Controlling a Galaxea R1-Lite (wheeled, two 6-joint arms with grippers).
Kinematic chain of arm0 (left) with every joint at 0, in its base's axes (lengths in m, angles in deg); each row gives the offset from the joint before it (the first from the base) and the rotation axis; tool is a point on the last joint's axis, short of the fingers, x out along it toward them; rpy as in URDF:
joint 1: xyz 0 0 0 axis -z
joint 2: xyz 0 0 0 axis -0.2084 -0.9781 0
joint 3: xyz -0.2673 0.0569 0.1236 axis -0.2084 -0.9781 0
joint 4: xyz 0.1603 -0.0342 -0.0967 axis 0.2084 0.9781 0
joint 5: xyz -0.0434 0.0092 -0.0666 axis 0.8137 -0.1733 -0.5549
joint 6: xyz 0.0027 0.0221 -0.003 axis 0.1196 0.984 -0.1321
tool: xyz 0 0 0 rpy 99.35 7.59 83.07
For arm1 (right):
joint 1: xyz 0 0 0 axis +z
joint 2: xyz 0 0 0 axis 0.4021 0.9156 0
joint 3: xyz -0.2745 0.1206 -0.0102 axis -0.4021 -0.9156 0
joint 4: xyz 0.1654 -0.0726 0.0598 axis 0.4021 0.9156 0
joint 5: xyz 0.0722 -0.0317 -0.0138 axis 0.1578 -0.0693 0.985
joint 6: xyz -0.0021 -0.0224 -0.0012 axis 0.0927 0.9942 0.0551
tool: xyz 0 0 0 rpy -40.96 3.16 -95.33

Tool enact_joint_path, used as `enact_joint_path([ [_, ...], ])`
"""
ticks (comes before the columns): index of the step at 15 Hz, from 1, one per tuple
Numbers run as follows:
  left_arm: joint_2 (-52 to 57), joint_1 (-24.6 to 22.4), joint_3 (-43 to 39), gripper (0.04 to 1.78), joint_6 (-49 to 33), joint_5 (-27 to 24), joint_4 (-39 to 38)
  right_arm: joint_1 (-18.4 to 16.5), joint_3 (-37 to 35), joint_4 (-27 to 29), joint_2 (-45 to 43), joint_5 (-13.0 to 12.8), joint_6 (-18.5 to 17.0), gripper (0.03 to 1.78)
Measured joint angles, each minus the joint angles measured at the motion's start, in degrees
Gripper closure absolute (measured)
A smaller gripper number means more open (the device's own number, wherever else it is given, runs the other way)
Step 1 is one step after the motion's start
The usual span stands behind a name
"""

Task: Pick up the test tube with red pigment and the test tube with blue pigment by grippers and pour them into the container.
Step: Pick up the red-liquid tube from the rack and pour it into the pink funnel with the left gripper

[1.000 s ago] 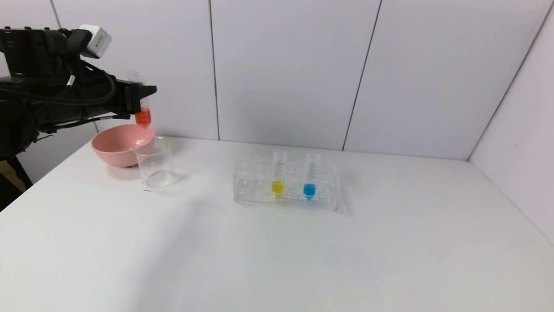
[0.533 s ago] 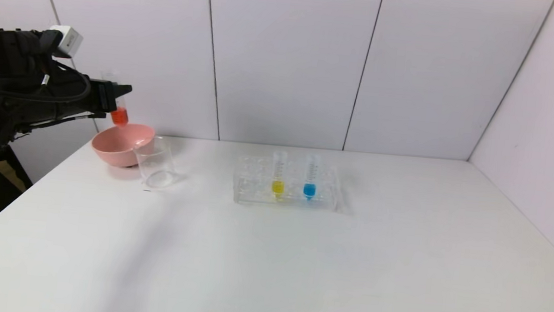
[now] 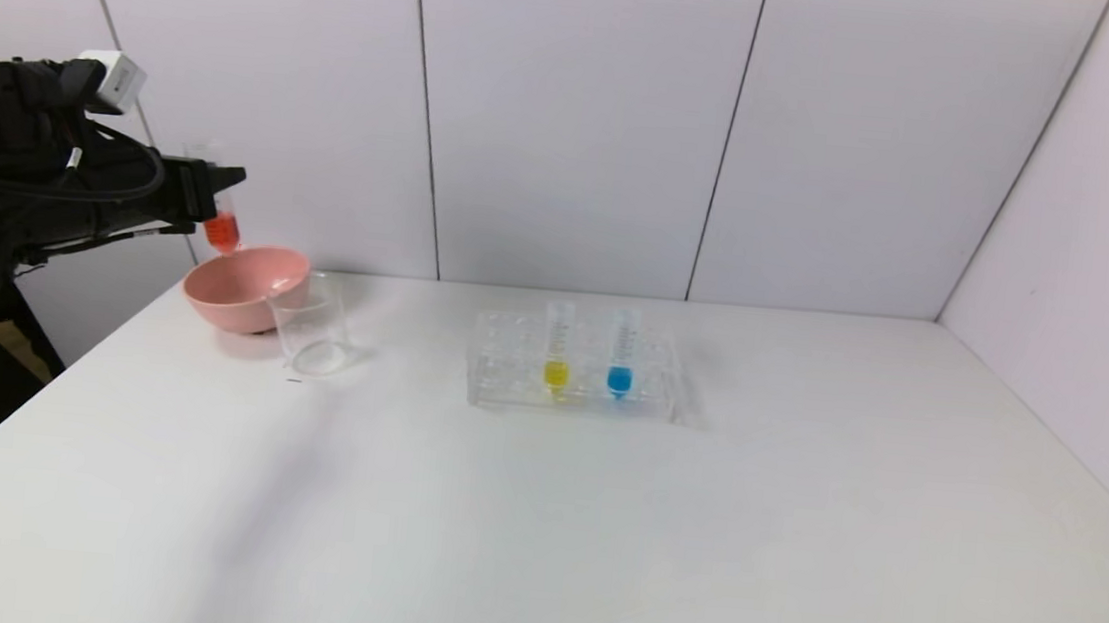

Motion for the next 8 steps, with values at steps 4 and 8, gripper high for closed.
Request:
enact_joint_path([
  [4,0.0,-1.8,-0.4,1.35,0.0,0.0,-0.1,0.0,0.0,0.0,0.0,0.0,0.0,0.04],
  [8,0.5,-2.6,-1.7,1.35,-0.1,0.1,-0.1,-0.1,0.0,0.0,0.0,0.0,0.0,0.04],
])
